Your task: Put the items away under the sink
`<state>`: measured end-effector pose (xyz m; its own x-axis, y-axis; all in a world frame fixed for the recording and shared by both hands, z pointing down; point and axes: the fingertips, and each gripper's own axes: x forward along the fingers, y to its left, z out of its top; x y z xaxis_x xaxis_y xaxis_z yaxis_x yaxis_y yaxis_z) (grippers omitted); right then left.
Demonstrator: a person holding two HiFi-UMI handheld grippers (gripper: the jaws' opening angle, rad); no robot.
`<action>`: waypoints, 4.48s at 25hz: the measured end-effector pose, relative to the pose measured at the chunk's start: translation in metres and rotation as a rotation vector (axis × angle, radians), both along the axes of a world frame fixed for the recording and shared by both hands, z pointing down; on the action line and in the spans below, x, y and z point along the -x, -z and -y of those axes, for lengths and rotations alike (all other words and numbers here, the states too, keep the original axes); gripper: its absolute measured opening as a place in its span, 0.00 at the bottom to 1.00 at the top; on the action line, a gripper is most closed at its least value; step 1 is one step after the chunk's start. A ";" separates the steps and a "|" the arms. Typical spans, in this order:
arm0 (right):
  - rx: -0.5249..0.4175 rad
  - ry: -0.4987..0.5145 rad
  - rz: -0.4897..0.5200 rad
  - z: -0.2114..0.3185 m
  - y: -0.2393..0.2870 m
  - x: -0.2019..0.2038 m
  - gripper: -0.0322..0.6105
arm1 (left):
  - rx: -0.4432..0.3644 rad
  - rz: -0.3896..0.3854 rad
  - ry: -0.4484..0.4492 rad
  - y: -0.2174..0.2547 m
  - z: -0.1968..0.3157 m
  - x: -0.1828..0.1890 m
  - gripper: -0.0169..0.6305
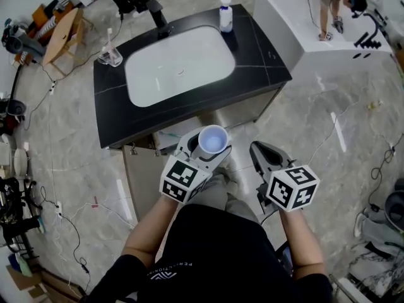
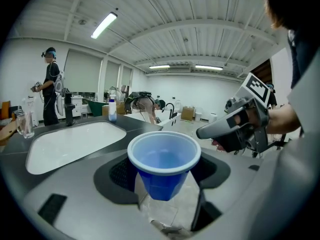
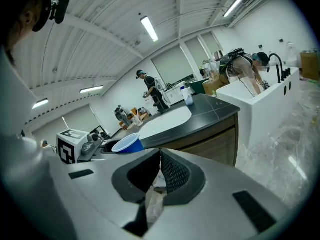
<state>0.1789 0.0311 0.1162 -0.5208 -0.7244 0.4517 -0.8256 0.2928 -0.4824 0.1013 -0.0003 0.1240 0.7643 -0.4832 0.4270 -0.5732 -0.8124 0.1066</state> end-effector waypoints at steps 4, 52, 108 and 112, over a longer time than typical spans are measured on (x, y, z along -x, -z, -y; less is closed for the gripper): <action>-0.007 0.020 0.001 -0.010 0.002 0.014 0.11 | -0.005 -0.002 0.014 0.003 -0.013 0.010 0.51; 0.132 -0.026 -0.027 -0.076 -0.076 0.143 0.11 | 0.059 0.003 -0.041 -0.075 -0.077 0.124 0.50; 0.228 0.065 -0.066 -0.040 -0.407 0.150 0.11 | 0.141 0.048 0.189 -0.389 -0.035 0.138 0.50; 0.222 0.070 -0.072 -0.036 -0.428 0.155 0.11 | 0.136 0.048 0.187 -0.407 -0.032 0.139 0.50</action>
<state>0.0243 0.0674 0.5444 -0.5270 -0.5664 0.6336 -0.8415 0.2436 -0.4822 -0.0381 0.0318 0.5311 0.6442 -0.5502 0.5313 -0.7195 -0.6715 0.1769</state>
